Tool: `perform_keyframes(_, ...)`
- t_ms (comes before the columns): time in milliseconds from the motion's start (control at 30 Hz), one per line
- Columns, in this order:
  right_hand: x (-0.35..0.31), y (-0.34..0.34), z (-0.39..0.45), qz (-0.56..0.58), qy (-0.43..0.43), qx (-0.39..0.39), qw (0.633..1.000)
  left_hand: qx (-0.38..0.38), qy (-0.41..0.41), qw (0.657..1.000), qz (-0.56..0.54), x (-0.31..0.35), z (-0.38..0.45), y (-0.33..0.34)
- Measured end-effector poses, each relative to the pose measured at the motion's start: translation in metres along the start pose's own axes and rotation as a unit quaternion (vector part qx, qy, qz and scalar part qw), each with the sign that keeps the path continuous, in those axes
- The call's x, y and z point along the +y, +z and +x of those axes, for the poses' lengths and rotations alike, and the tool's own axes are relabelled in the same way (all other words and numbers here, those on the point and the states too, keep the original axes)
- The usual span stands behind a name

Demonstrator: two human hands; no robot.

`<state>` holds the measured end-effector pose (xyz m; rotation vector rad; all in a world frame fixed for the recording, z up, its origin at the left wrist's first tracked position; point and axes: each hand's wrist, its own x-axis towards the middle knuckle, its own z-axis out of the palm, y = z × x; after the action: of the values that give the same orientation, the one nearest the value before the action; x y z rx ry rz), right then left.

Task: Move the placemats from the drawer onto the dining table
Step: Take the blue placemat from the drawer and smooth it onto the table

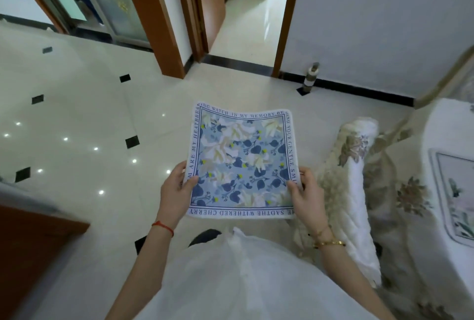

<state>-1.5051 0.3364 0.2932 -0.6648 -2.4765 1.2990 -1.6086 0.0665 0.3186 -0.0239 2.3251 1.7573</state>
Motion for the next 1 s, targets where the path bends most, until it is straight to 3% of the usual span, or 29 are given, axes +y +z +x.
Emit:
perform_keyframes(367,0.027,0.012,0.186,0.029,0.099,0.059,0.993,-0.088,0.004,0.995,0.042,0.051,0.226,0.09)
perform_keyframes(567,0.027,0.009,0.328,0.014,0.12,0.129,0.984,-0.157,0.053,0.985,0.048,0.105,0.379,0.155)
perform_keyframes(767,0.031,-0.016,0.433,0.037,0.162,0.225,0.96,-0.256,0.084,0.961,0.057,0.176,0.511,0.24)
perform_keyframes(1000,0.064,-0.057,0.505,0.039,0.225,0.32,0.919,-0.368,0.101,0.921,0.082,0.223,0.6,0.364)
